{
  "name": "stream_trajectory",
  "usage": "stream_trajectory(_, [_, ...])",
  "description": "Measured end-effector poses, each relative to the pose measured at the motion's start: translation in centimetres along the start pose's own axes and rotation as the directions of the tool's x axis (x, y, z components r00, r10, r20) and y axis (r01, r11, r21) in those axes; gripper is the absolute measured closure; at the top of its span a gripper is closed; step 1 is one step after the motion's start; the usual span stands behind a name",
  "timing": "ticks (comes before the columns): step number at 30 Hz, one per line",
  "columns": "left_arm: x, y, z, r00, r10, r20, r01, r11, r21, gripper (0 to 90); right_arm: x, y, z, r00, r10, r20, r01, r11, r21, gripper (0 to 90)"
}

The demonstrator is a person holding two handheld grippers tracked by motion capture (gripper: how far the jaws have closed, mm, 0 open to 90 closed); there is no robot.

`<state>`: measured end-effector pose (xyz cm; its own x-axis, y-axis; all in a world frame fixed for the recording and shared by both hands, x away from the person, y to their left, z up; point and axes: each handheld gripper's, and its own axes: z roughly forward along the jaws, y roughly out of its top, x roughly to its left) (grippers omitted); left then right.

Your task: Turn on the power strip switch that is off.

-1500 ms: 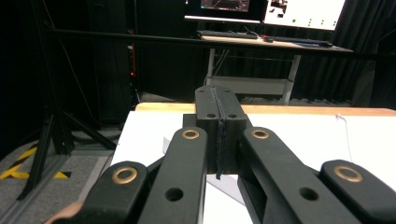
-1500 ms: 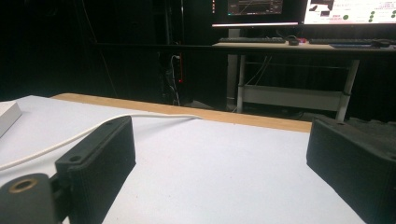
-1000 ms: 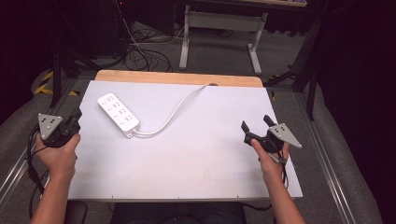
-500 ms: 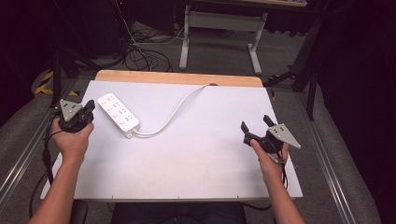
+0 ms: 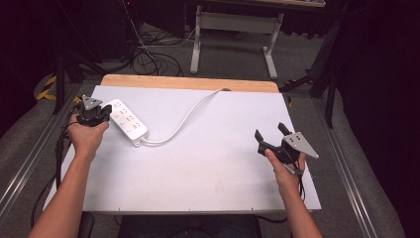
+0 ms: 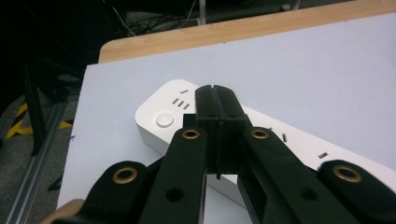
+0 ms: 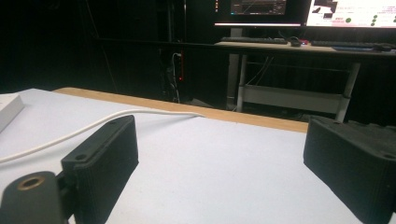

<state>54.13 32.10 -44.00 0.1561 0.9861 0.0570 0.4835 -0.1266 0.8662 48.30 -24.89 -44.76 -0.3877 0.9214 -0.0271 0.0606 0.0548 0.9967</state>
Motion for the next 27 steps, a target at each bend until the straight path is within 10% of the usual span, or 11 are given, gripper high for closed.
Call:
stream_trajectory(11, [0.3,0.3,3.1,0.9998,0.001,0.020,-0.004,0.9848,0.174,90.0,0.5,0.0,0.2,0.9996,-0.018,-0.022,0.019,1.000,0.011,10.6])
stream_trajectory(27, [0.2,-0.2,4.3,0.9999,0.011,0.012,-0.013,0.9816,0.191,90.0,0.4,0.0,0.1,0.9998,-0.007,-0.020,0.008,1.000,0.010,10.6])
